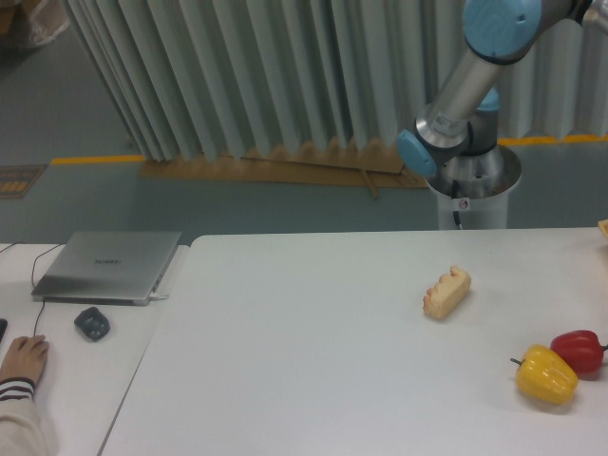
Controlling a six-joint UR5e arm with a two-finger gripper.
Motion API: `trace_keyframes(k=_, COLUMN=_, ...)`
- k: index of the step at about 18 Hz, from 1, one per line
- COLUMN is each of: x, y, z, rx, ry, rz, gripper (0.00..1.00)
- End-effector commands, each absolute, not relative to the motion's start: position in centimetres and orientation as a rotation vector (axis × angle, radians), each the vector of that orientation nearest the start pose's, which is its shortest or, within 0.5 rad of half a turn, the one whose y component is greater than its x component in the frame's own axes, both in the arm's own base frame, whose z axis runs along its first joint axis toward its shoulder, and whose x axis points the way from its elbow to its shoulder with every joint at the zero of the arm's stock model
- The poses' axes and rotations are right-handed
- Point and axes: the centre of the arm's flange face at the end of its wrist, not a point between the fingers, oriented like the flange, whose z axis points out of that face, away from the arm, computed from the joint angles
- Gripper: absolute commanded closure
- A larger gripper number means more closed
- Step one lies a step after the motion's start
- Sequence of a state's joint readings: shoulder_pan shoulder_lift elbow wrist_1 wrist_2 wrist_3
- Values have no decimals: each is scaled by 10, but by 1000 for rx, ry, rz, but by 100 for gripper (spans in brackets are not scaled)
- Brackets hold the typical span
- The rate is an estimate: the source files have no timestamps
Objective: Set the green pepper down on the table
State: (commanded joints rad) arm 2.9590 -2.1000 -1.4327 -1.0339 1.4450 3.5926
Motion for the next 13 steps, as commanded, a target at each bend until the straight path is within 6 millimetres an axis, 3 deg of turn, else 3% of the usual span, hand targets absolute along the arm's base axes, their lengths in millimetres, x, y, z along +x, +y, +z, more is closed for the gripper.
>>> trace_keyframes(k=3, x=-647, y=268, z=286, rx=-1385, ry=2831, rz=277, gripper=0)
trace_keyframes(k=13, x=-649, y=261, z=287, rx=-1322, ry=2855, rz=293, gripper=0)
